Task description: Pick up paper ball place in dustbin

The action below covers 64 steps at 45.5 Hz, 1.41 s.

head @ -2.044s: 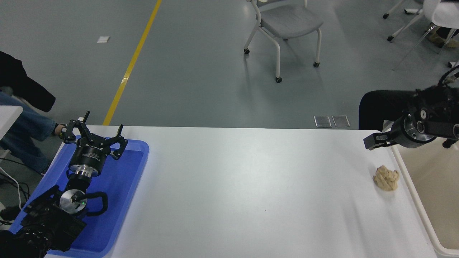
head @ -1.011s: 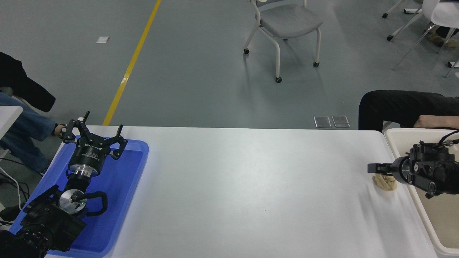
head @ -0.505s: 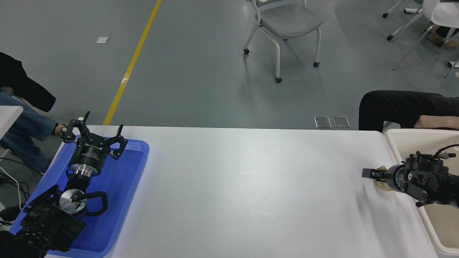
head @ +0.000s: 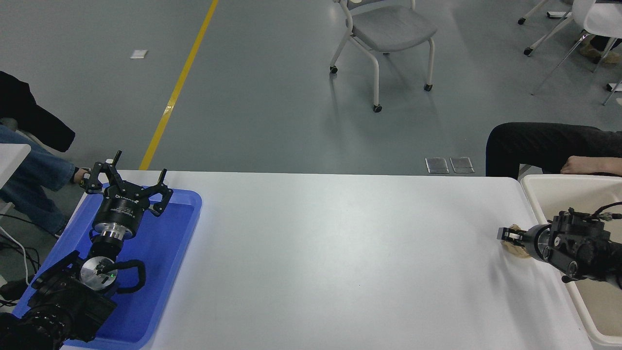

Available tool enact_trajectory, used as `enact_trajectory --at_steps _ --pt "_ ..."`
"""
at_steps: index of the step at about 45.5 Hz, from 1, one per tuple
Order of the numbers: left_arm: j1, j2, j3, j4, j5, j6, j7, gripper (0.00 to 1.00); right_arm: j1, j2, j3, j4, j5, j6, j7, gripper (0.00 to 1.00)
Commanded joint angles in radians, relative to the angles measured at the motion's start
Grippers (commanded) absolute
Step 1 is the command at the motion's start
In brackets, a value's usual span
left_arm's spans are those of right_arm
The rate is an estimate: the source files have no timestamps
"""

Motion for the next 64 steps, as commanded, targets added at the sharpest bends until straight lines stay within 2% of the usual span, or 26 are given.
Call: enact_trajectory --at_steps 1,3,5,9,16,20,29,38,45,58,64 --pt "0.0 0.001 -0.001 0.0 0.0 0.0 0.0 1.0 -0.005 0.008 0.004 -0.003 0.0 0.0 -0.002 0.35" --pt "0.0 0.0 0.0 0.0 0.0 0.0 0.0 1.0 -0.005 0.008 0.012 -0.005 0.003 -0.002 -0.002 0.32" --pt "0.0 0.0 0.0 0.0 0.0 0.0 0.0 1.0 -0.007 0.008 0.029 -0.005 0.003 -0.002 -0.001 0.23" --pt "0.0 0.0 0.0 0.0 0.0 0.0 0.0 1.0 -0.005 0.006 0.046 -0.002 0.003 0.001 0.001 0.0" --pt "0.0 0.0 0.0 0.0 0.0 0.0 0.002 1.0 0.018 -0.002 0.034 0.042 -0.008 0.008 0.013 0.0" --pt "-0.003 -0.002 -0.001 0.0 0.0 0.0 0.002 1.0 0.088 -0.021 -0.005 0.095 -0.066 0.012 0.017 0.0" --pt "-0.003 -0.002 0.0 0.0 0.0 0.0 0.002 1.0 0.35 -0.221 -0.111 0.349 -0.135 0.054 0.021 0.0" --pt "-0.003 -0.002 0.0 0.0 0.0 0.0 0.002 1.0 0.631 -0.334 -0.229 0.526 -0.181 0.173 0.021 0.0" --pt "-0.003 -0.002 -0.001 0.0 0.0 0.0 0.002 1.0 0.846 -0.387 -0.315 0.625 -0.19 0.331 0.021 0.0" --pt "-0.003 -0.002 0.0 0.0 0.0 0.0 0.002 1.0 1.133 -0.407 -0.39 0.768 -0.223 0.604 0.019 0.0" --pt "-0.003 -0.002 0.0 0.003 0.0 0.0 0.002 1.0 1.203 -0.407 -0.402 0.814 -0.224 0.647 0.018 0.0"
